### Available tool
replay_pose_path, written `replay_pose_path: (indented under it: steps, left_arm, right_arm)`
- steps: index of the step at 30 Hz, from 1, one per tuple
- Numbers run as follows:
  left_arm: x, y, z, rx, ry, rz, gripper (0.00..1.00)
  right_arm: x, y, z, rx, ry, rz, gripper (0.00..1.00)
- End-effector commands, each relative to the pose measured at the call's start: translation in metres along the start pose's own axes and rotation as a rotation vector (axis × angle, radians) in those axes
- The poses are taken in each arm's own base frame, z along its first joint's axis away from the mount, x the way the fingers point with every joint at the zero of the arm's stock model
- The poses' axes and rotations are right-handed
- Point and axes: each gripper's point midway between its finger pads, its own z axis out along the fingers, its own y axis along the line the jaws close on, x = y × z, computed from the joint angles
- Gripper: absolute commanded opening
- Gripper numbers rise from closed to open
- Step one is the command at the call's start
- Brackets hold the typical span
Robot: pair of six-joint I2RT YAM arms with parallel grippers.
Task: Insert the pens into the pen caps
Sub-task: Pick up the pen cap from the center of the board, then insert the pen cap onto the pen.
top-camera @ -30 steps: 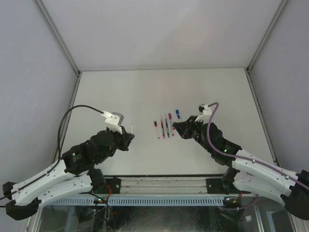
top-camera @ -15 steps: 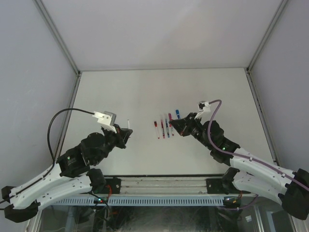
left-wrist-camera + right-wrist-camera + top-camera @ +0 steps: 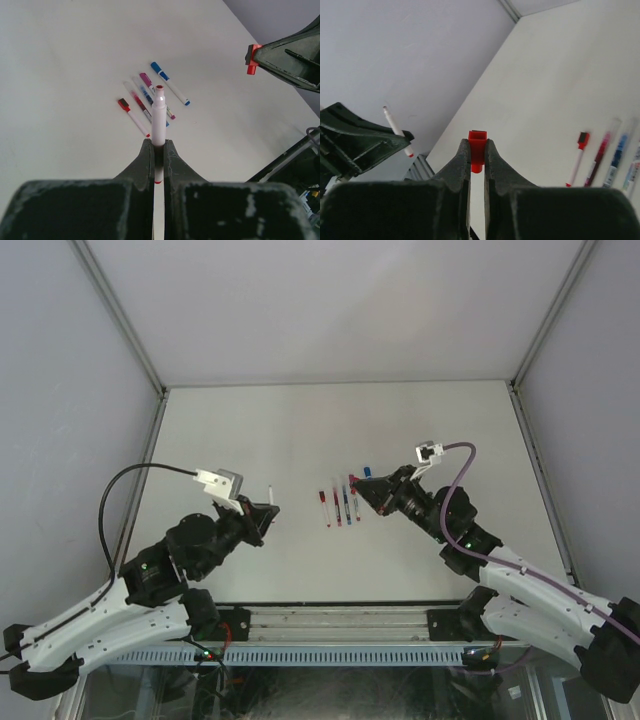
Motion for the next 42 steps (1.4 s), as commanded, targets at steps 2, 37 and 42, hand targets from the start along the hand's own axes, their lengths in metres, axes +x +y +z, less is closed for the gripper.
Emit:
replay_pose_path:
  steps: [2, 37, 42]
  left_arm:
    - [-0.003, -0.018, 0.007, 0.086, -0.021, 0.025, 0.00]
    - [-0.001, -0.078, 0.001, 0.382, -0.012, 0.070, 0.00]
    - [0.000, -0.083, -0.001, 0.418, -0.009, 0.077, 0.00]
  right_arm:
    - [-0.023, 0.052, 0.003, -0.249, -0.068, -0.043, 0.00]
    - [-0.039, 0.166, 0.013, -0.588, -0.129, -0.188, 0.00]
    - [-0.035, 0.180, 0.008, -0.674, -0.116, -0.207, 0.00]
